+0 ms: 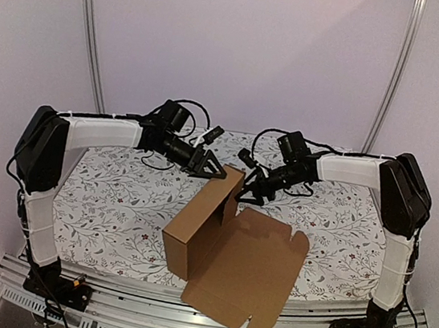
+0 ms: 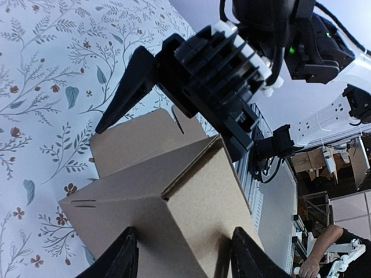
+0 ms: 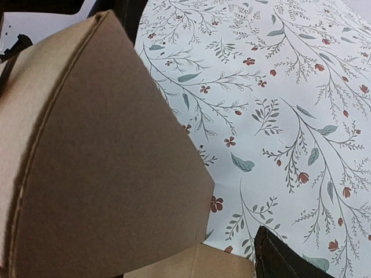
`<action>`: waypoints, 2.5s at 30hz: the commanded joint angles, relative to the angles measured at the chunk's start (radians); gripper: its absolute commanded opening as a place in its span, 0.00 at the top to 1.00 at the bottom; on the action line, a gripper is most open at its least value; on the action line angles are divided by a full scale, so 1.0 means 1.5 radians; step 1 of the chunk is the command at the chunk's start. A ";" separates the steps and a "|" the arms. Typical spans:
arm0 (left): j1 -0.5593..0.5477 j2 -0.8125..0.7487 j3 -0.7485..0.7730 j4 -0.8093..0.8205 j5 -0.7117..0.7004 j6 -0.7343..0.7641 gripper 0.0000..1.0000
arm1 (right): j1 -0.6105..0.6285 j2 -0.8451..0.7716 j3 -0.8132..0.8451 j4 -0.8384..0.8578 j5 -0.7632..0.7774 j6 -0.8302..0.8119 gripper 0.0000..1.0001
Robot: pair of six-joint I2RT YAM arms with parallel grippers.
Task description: Fold the paper box
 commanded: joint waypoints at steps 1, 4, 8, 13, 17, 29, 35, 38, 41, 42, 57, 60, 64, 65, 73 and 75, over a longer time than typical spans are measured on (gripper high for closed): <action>-0.014 0.017 -0.029 0.012 0.051 -0.045 0.46 | 0.022 0.044 0.057 0.062 -0.014 0.037 0.26; -0.013 0.021 -0.029 0.034 0.077 -0.065 0.45 | 0.023 0.052 0.060 0.084 -0.007 0.053 0.31; -0.006 0.039 -0.044 0.108 0.143 -0.132 0.44 | 0.023 0.062 0.068 0.094 -0.038 0.069 0.35; -0.003 0.041 -0.049 0.137 0.135 -0.158 0.44 | 0.023 0.076 0.089 0.096 -0.045 0.084 0.46; -0.001 0.047 -0.048 0.145 0.140 -0.167 0.44 | 0.023 0.092 0.108 0.111 -0.043 0.115 0.61; 0.036 0.039 -0.076 0.167 0.125 -0.175 0.45 | 0.024 0.096 0.070 0.128 0.058 0.149 0.78; 0.072 -0.009 -0.146 0.200 0.076 -0.180 0.45 | 0.031 0.103 0.080 0.118 0.163 0.199 0.93; 0.098 -0.038 -0.219 0.312 0.030 -0.227 0.44 | 0.033 0.103 0.082 0.116 0.193 0.222 0.93; 0.114 -0.044 -0.275 0.384 -0.032 -0.265 0.43 | 0.035 0.105 0.082 0.111 0.232 0.234 0.98; 0.115 -0.040 -0.284 0.398 -0.058 -0.270 0.44 | 0.035 0.106 0.083 0.111 0.236 0.240 0.99; 0.053 0.103 -0.219 0.477 -0.139 -0.343 0.47 | 0.054 0.136 0.125 0.077 0.294 0.294 1.00; 0.029 0.088 -0.210 0.464 -0.134 -0.353 0.48 | 0.064 0.136 0.135 0.057 0.370 0.318 1.00; -0.021 0.039 -0.208 0.442 -0.150 -0.333 0.48 | 0.077 0.139 0.167 0.015 0.406 0.347 1.00; -0.029 0.036 -0.208 0.442 -0.151 -0.333 0.48 | 0.078 0.143 0.182 -0.001 0.406 0.360 1.00; -0.042 0.022 -0.234 0.461 -0.161 -0.333 0.48 | 0.078 0.152 0.203 -0.047 0.353 0.407 0.98; -0.034 0.020 -0.249 0.473 -0.172 -0.338 0.48 | 0.074 0.142 0.190 -0.045 0.346 0.403 0.95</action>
